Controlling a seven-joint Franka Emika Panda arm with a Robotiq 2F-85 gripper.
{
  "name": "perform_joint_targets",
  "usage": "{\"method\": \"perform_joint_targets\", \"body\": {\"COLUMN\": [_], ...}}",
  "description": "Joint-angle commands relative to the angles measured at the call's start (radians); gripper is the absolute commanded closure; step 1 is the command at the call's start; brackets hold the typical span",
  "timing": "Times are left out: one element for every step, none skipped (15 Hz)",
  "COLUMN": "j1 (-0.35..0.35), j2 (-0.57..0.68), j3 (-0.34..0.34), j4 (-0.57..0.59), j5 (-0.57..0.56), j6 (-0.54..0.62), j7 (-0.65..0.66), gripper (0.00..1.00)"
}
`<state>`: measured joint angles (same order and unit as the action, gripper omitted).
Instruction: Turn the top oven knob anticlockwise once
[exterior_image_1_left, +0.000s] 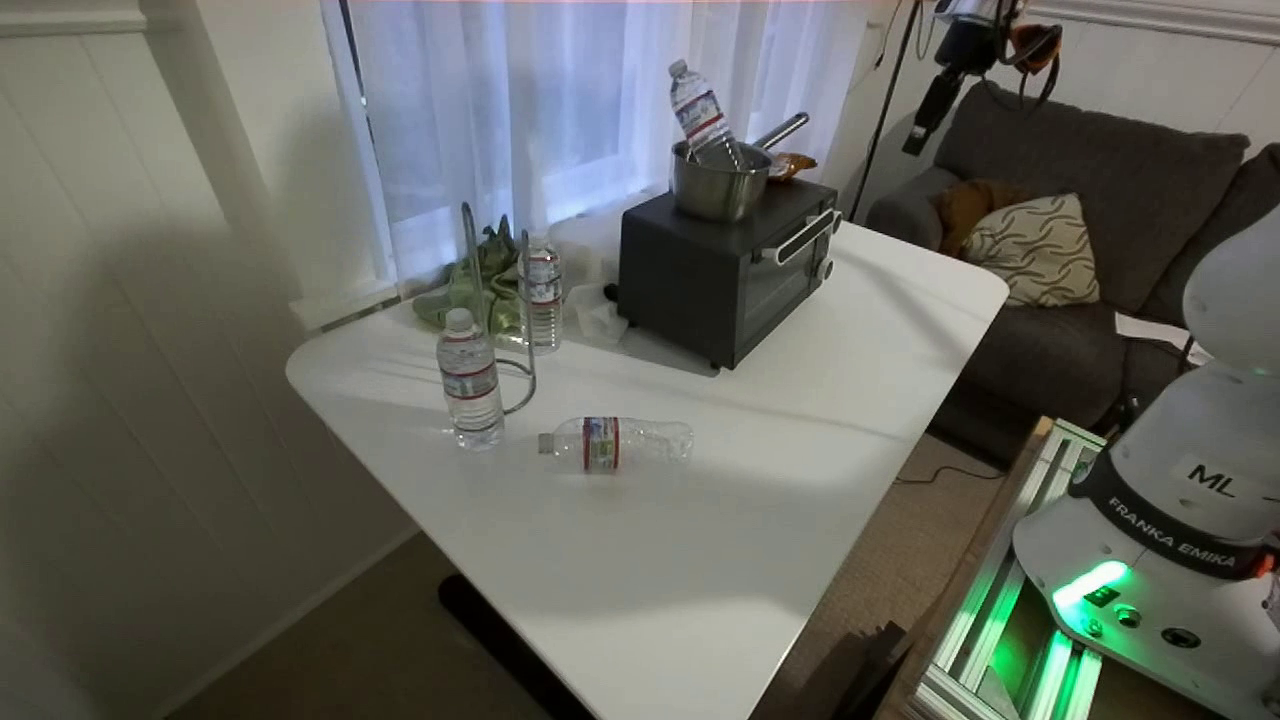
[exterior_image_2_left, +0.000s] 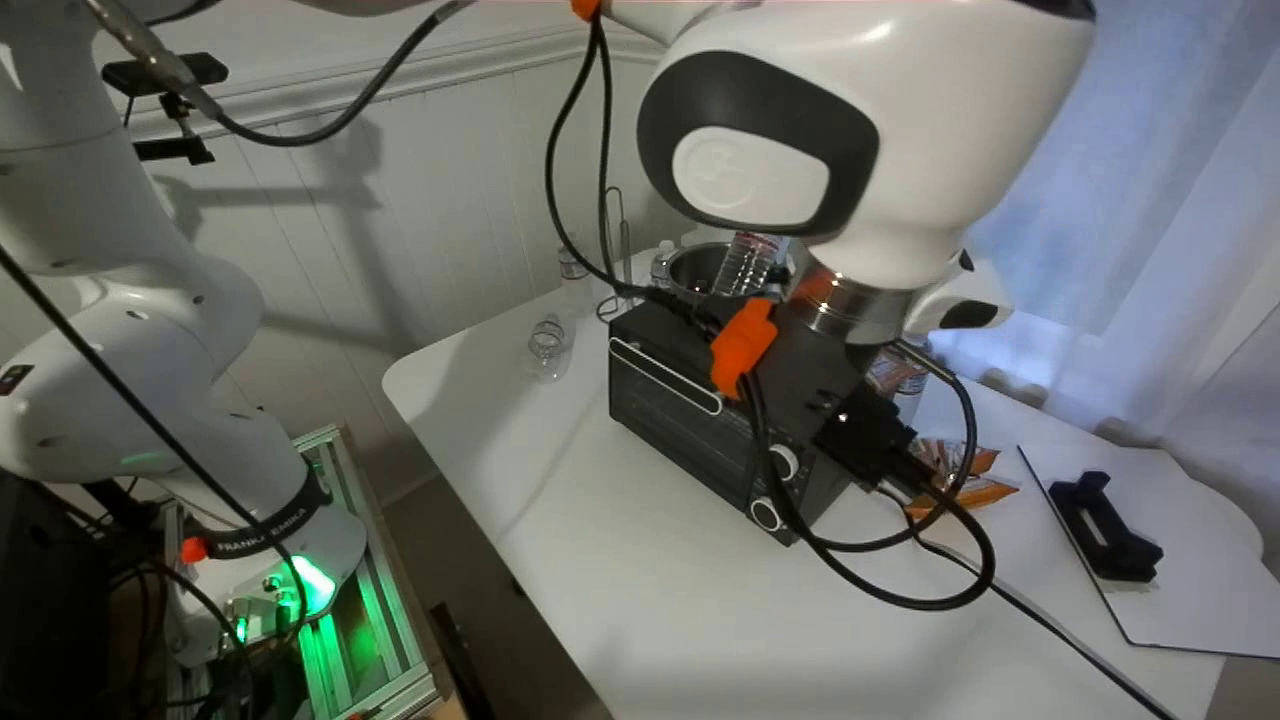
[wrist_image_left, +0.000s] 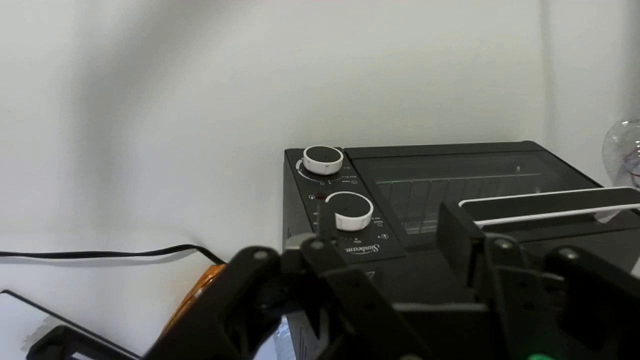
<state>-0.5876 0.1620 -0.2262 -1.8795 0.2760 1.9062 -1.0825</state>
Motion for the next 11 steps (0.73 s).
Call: {"method": "perform_joint_targets", "body": {"j1": [0.056,0.070,0.083,0.096,0.107,0.119,0.133,0.141,0.150,0.155,0.157], "j2": [-0.170,-0.199,-0.230,-0.258,-0.277,-0.297,-0.316,-0.242,-0.262,-0.276,-0.285], "j3": [-0.046,-0.057,-0.069,-0.083,-0.096,-0.106,-0.117,-0.128,-0.136,-0.140,-0.141], "j4": [-0.181,-0.204,-0.233,-0.256,-0.273,-0.290,-0.303,-0.227,-0.243,-0.254,-0.262], "j5": [0.007,0.007,0.016,0.022,0.021,0.034,0.047,0.014,0.019,0.020,0.021], "j6": [0.110,0.129,0.157,0.177,0.200,0.214,0.204,0.171,0.172,0.173,0.174], "j7": [0.001,0.008,0.009,0.010,0.020,0.020,-0.016,0.011,0.008,0.008,0.008], "gripper": [0.12,0.05,0.01,0.00,0.00,0.00,0.00,0.00,0.00,0.00,0.00]}}
